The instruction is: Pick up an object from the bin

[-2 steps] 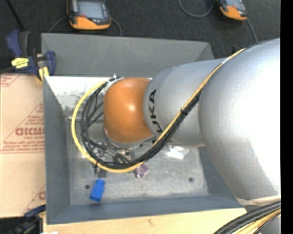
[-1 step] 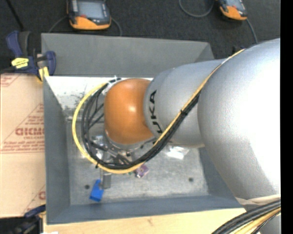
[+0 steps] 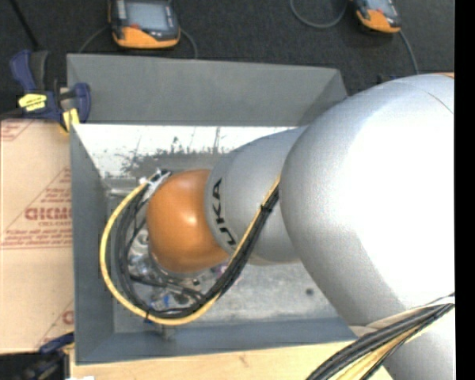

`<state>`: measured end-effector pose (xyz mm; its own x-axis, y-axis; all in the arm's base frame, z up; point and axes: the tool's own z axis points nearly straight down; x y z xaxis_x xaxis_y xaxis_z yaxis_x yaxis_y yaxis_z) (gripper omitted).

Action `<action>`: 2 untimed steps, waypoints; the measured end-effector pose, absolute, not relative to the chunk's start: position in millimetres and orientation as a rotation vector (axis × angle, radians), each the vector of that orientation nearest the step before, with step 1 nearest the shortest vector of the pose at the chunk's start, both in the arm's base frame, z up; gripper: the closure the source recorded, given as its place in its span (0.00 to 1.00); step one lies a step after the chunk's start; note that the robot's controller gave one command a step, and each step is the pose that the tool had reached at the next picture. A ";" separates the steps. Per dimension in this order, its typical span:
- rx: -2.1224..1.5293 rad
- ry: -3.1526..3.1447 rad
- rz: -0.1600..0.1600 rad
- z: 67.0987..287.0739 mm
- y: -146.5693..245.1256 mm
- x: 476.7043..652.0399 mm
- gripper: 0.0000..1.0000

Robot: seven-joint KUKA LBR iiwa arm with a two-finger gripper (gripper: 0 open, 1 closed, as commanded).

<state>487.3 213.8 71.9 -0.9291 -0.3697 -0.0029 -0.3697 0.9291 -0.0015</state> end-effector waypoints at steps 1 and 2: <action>-0.585 3.080 0.005 72.6 215.5 487.9 1.00; -0.640 3.064 0.003 215.1 221.2 485.1 1.00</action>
Offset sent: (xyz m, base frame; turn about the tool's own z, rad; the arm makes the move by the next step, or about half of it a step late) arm 0.0000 0.0000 0.0000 0.0000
